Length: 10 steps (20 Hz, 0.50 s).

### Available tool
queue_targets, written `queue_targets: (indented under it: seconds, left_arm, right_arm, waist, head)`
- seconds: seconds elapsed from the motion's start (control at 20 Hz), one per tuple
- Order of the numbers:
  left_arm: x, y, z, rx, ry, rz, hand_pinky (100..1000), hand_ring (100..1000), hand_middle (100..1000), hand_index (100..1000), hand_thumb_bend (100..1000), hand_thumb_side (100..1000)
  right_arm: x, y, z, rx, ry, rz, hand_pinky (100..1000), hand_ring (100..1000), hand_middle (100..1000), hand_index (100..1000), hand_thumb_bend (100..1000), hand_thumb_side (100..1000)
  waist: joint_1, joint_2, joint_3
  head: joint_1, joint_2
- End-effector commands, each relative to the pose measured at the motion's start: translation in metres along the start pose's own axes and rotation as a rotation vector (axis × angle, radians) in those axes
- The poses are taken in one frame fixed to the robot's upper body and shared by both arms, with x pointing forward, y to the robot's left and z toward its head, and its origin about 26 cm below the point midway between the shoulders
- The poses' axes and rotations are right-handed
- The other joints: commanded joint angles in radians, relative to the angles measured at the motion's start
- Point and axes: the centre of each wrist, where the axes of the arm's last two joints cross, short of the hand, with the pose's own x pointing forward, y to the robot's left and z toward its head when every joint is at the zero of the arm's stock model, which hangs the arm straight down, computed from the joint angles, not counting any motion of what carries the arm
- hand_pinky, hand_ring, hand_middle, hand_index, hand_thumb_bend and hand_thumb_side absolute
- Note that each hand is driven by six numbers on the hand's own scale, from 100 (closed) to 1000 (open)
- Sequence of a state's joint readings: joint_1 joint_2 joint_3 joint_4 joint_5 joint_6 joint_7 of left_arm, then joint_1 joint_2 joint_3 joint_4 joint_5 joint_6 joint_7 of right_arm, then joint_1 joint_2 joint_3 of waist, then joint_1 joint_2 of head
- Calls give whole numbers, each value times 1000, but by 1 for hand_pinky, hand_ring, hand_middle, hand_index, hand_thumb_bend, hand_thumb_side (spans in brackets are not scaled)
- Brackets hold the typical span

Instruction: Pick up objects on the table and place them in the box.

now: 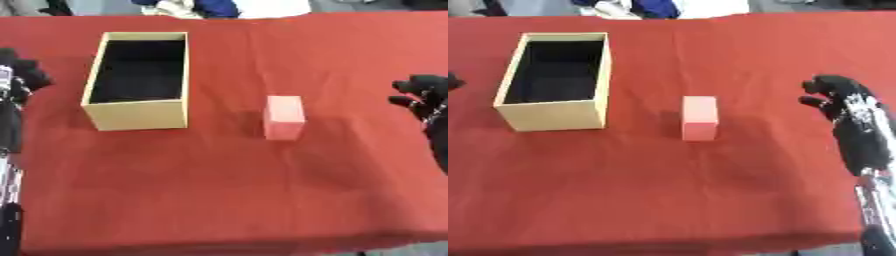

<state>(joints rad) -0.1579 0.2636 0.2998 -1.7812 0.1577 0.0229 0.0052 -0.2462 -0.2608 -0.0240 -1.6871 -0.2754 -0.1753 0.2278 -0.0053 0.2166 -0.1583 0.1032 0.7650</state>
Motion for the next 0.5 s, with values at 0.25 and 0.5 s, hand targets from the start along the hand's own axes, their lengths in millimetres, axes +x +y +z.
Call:
queue_targets:
  seconds: [0.25, 0.5]
  left_arm:
    - [9, 2, -4, -6, -29, -15, 823, 583, 516, 644, 298, 723]
    - [9, 2, -4, -7, -29, -14, 826, 583, 516, 644, 298, 723]
  right_arm:
    - [6, -4, -3, 6, -16, 12, 769, 831, 606, 741, 100, 702]
    - [6, -4, -3, 5, -16, 12, 770, 831, 606, 741, 100, 702]
  waist:
    - [2, -11, -2]
    - [2, -11, -2]
  head:
    - [-3, 5]
    - [-4, 5]
